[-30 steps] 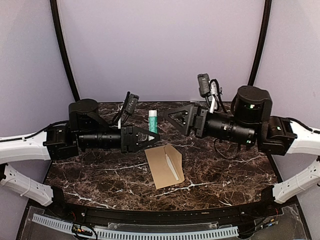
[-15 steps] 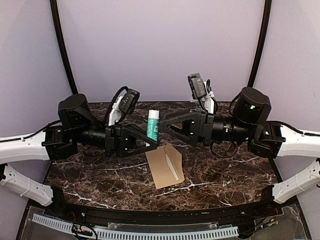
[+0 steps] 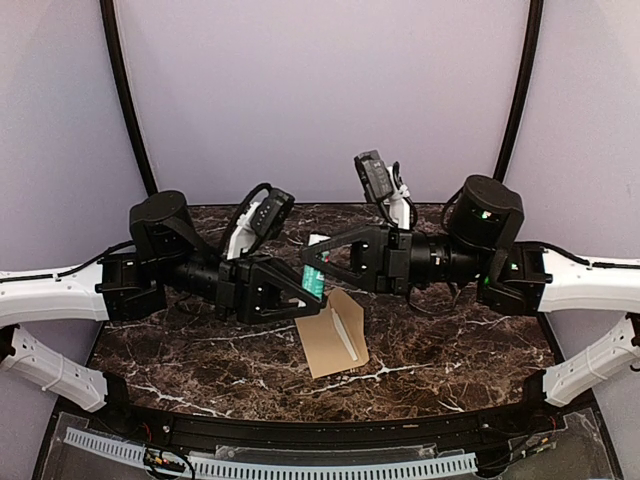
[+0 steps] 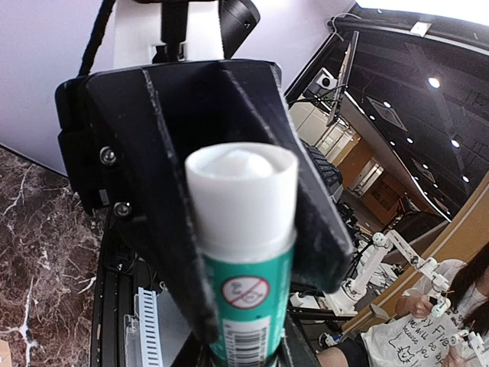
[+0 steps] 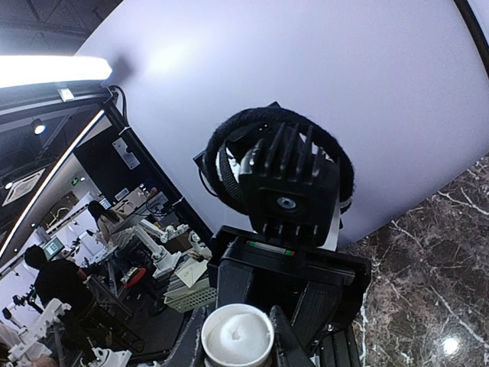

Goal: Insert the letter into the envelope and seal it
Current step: Unscrew the solid glue.

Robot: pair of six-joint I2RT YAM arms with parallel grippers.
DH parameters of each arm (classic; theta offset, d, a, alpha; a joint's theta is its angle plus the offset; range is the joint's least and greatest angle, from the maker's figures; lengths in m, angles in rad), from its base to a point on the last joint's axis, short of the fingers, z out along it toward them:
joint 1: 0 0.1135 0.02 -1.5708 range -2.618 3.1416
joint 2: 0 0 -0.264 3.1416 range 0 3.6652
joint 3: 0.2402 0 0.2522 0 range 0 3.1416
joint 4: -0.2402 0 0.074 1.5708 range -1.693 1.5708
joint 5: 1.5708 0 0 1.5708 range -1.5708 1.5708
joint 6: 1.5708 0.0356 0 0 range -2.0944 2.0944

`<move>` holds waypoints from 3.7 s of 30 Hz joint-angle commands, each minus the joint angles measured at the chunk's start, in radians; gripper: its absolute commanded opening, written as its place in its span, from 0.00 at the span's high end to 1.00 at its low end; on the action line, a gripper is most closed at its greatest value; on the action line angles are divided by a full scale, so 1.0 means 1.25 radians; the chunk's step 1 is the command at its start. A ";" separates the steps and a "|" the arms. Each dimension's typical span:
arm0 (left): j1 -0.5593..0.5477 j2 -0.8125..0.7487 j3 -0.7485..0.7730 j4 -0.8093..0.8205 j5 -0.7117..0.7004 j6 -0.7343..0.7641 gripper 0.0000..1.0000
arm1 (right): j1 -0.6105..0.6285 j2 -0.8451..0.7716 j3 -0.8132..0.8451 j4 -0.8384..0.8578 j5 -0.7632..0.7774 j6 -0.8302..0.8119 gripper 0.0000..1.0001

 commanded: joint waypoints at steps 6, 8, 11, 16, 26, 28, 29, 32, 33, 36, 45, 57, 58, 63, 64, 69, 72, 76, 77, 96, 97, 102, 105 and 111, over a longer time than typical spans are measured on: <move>0.003 -0.007 0.007 0.029 -0.003 -0.003 0.66 | 0.004 -0.026 0.011 0.010 0.047 0.006 0.89; 0.004 -0.006 0.005 0.029 -0.002 -0.005 0.66 | 0.004 -0.032 0.010 0.004 0.059 0.006 0.90; 0.004 -0.006 0.003 0.029 -0.001 -0.006 0.66 | 0.003 -0.036 0.010 -0.004 0.069 0.005 0.90; 0.003 -0.004 0.000 0.025 -0.007 -0.004 0.67 | 0.003 -0.043 0.010 -0.013 0.086 0.004 0.92; 0.004 -0.011 -0.011 0.027 -0.044 -0.003 0.89 | 0.003 -0.040 0.013 -0.048 0.116 -0.001 0.94; 0.003 -0.016 -0.007 -0.008 -0.085 0.014 0.93 | 0.004 -0.039 0.023 -0.075 0.140 -0.007 0.94; 0.004 -0.022 -0.003 -0.028 -0.132 0.030 0.95 | 0.005 -0.038 0.030 -0.094 0.164 -0.012 0.94; 0.004 -0.032 0.021 -0.153 -0.246 0.062 0.96 | 0.011 -0.028 0.058 -0.169 0.224 -0.021 0.94; 0.004 -0.034 0.027 -0.176 -0.301 0.067 0.97 | 0.014 -0.022 0.070 -0.197 0.249 -0.023 0.94; 0.004 -0.036 0.047 -0.264 -0.403 0.078 0.98 | 0.028 0.010 0.121 -0.293 0.348 -0.021 0.95; 0.003 0.007 0.074 -0.399 -0.636 0.065 0.99 | 0.073 0.176 0.278 -0.532 0.591 0.035 0.97; 0.002 0.104 0.085 -0.439 -0.711 0.041 1.00 | 0.081 0.364 0.420 -0.664 0.690 0.165 0.98; 0.002 0.107 0.082 -0.434 -0.707 0.038 1.00 | 0.080 0.362 0.414 -0.656 0.689 0.168 0.98; 0.002 0.080 0.060 -0.389 -0.655 0.037 1.00 | 0.078 0.281 0.332 -0.560 0.650 0.137 0.80; 0.003 0.074 0.053 -0.375 -0.635 0.037 1.00 | 0.076 0.256 0.313 -0.545 0.644 0.133 0.74; 0.006 0.013 0.031 -0.335 -0.557 0.022 1.00 | 0.068 0.096 0.196 -0.473 0.623 0.108 0.40; 0.019 -0.019 0.001 -0.294 -0.521 0.013 1.00 | 0.052 0.003 0.139 -0.446 0.562 0.091 0.24; 0.043 -0.057 -0.048 -0.207 -0.425 0.004 1.00 | 0.040 -0.117 0.072 -0.408 0.527 0.071 0.15; 0.046 -0.071 -0.062 -0.170 -0.387 0.008 1.00 | 0.035 -0.142 0.038 -0.380 0.511 0.053 0.14; 0.047 -0.045 -0.040 0.057 0.044 0.010 1.00 | -0.007 -0.032 -0.008 0.014 0.056 -0.035 0.30; 0.047 -0.040 -0.040 0.064 0.048 0.006 1.00 | -0.006 -0.020 -0.003 0.026 0.045 -0.028 0.32; 0.046 -0.027 -0.037 0.087 0.068 -0.007 1.00 | -0.006 0.022 0.010 0.077 -0.011 -0.001 0.40; 0.046 -0.024 -0.038 0.087 0.070 -0.009 1.00 | -0.006 0.025 0.003 0.092 -0.017 0.010 0.47; 0.046 -0.024 -0.043 0.089 0.072 -0.011 1.00 | -0.006 0.023 -0.003 0.102 -0.005 0.023 0.72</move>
